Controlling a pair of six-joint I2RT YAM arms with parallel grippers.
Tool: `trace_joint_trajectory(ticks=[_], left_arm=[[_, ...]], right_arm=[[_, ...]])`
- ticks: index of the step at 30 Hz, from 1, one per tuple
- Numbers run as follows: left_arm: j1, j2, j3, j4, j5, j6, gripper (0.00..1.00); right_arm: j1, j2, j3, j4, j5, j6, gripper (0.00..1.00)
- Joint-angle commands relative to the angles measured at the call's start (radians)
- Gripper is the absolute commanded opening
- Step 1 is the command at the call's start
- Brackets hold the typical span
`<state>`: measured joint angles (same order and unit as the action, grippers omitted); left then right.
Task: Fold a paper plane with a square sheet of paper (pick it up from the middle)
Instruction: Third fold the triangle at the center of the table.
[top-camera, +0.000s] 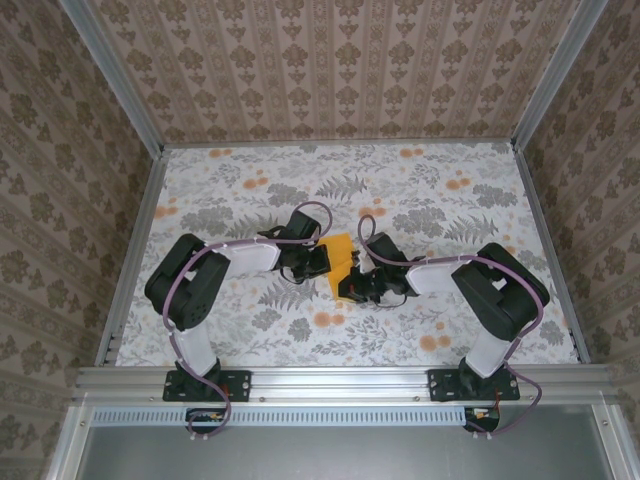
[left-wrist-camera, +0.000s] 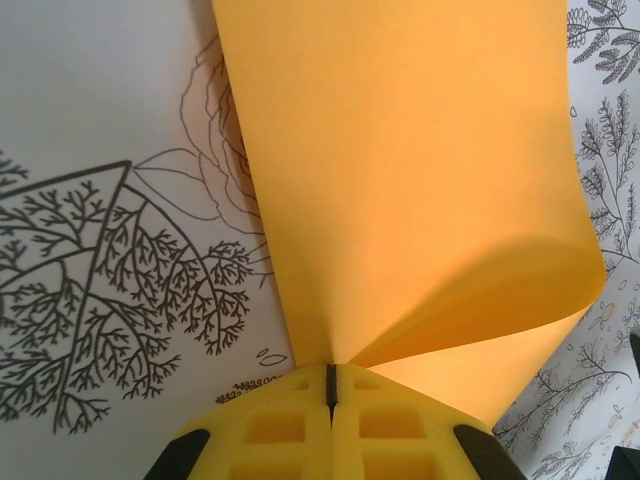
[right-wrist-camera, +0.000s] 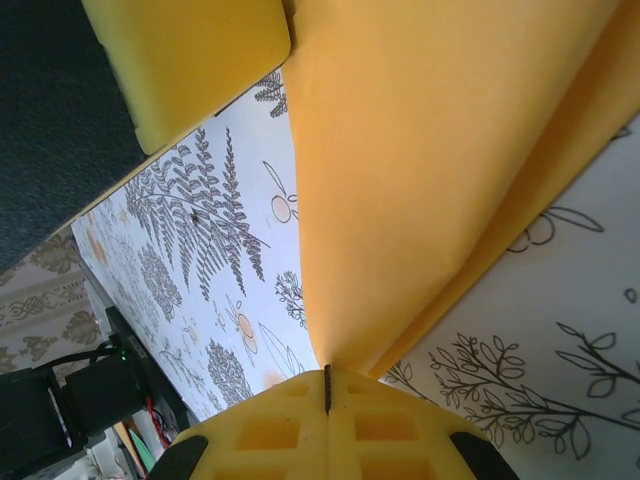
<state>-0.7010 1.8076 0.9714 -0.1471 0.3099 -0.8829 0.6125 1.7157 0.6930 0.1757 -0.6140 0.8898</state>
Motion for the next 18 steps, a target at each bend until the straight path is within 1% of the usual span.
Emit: trace_joint_trajectory(ticks=[1,5,11,18], left_arm=[[-0.011,0.044,0.005,-0.075,-0.036,0.015,0.0],[-0.011,0.044,0.005,-0.077,-0.041,0.015,0.0],[-0.011,0.044,0.004,-0.082,-0.046,0.017,0.0],[-0.01,0.039,0.003,-0.085,-0.051,0.017,0.0]], right_arm=[[0.006,0.003,0.002,-0.04,0.019,-0.018,0.01],[0.007,0.014,-0.001,-0.074,0.045,-0.037,0.01],[0.007,0.016,0.013,-0.058,0.013,-0.042,0.01],[0.007,-0.095,0.004,-0.07,0.023,-0.057,0.01]])
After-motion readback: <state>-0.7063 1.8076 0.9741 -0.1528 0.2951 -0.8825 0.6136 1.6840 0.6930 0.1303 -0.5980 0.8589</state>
